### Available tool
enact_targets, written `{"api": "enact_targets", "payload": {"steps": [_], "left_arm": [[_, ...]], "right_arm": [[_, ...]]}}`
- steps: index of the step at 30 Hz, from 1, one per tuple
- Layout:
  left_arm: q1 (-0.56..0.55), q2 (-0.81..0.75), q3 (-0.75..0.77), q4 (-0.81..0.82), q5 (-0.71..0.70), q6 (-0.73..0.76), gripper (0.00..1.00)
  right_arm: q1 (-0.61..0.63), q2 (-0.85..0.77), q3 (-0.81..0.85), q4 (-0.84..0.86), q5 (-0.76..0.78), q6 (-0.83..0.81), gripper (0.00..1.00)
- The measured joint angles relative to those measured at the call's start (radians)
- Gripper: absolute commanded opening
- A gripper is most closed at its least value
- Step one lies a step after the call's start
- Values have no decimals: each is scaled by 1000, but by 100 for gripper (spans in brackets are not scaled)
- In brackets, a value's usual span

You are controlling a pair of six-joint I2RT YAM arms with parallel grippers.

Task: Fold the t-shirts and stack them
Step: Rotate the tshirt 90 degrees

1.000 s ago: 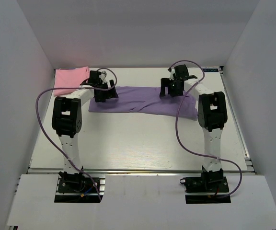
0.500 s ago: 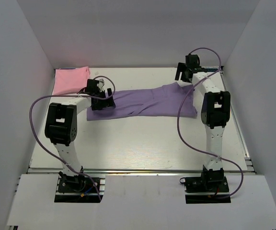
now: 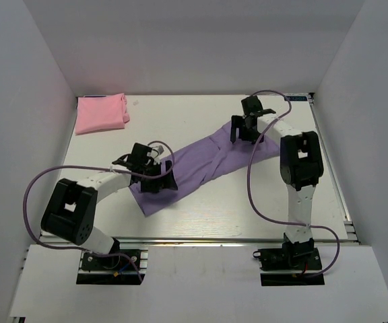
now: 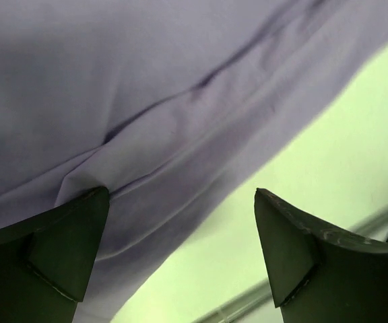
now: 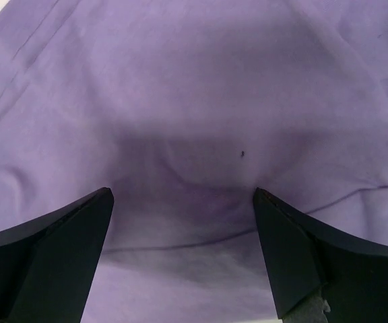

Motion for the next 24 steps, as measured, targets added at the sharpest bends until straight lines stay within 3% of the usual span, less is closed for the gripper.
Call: {"api": "enact_targets", "payload": {"steps": [6,13,18,24], "left_arm": [[-110,-38,-45,-70,136,0,100],[-291,138,129,-238,266,53,100],[-399,261,277,-360,320,137,100],[-465,275,335,-354,400,225,100]], "right_arm": [[2,93,108,-31,-49,23,90],[10,389,570,9,-261,27,90],[20,444,610,145,-404,35,90],[22,446,615,198,-439,11,90]]}}
